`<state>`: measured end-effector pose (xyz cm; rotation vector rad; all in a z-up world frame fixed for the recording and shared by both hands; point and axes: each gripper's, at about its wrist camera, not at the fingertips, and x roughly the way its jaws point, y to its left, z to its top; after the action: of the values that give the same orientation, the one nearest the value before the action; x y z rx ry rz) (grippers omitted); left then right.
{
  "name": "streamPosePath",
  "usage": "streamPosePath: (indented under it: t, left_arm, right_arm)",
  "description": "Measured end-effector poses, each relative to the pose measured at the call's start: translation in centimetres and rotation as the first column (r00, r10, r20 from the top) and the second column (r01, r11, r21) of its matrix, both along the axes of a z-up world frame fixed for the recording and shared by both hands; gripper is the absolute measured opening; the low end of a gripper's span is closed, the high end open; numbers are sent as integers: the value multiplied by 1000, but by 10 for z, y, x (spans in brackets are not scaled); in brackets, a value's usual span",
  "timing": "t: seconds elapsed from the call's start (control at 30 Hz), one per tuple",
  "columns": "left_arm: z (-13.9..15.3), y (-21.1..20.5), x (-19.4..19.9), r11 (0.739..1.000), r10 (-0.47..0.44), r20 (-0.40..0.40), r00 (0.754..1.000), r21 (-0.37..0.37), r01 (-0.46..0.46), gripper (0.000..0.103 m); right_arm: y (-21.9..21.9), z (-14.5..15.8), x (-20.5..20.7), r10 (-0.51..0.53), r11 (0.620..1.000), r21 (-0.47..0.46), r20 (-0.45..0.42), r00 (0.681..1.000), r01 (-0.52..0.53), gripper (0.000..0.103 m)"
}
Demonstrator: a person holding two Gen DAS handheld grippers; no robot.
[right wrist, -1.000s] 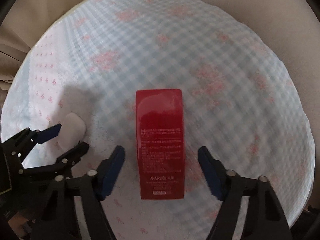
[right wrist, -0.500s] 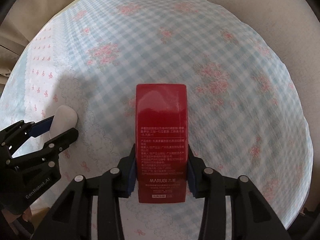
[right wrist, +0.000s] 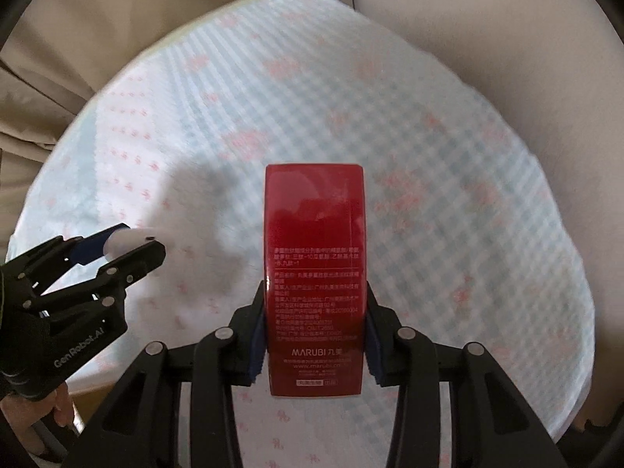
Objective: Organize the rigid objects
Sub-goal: 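Lift the earbud case with the left tool while the right tool holds the red box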
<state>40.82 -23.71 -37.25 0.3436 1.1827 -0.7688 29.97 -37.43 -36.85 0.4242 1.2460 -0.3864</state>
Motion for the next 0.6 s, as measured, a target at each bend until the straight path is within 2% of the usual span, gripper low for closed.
streamPosePath:
  t: [0.1,0.17,0.2,0.4,0.5,0.6]
  left_arm:
    - [30,14,-15,998,57,9,998,-29,-57,30]
    - [48,23,-24,993,98,2,995,-58,-98,19]
    - [56,26,-27,990,119,1,993,-75,-118,17]
    - [91,52,-54,970,216,15,976,-116,-212,15]
    - [84,60,-63,963,255,-35,966,-84,-258,15]
    - [65,60,-72,966,257,-27,966,-35,-258,16]
  right_arm:
    - [2,28,-8,33,999,-7,36,999,-32,38]
    - [5,44,-13,54,998,-13,55,997,-54,38]
    - [7,57,-17,73,997,-15,70,995,-72,38]
    - [21,101,-41,151,989,-22,131,980,-149,38]
    - [25,108,-53,170,985,-19,148,974,-169,38]
    - [24,107,-67,174,984,-8,152,973,-175,38]
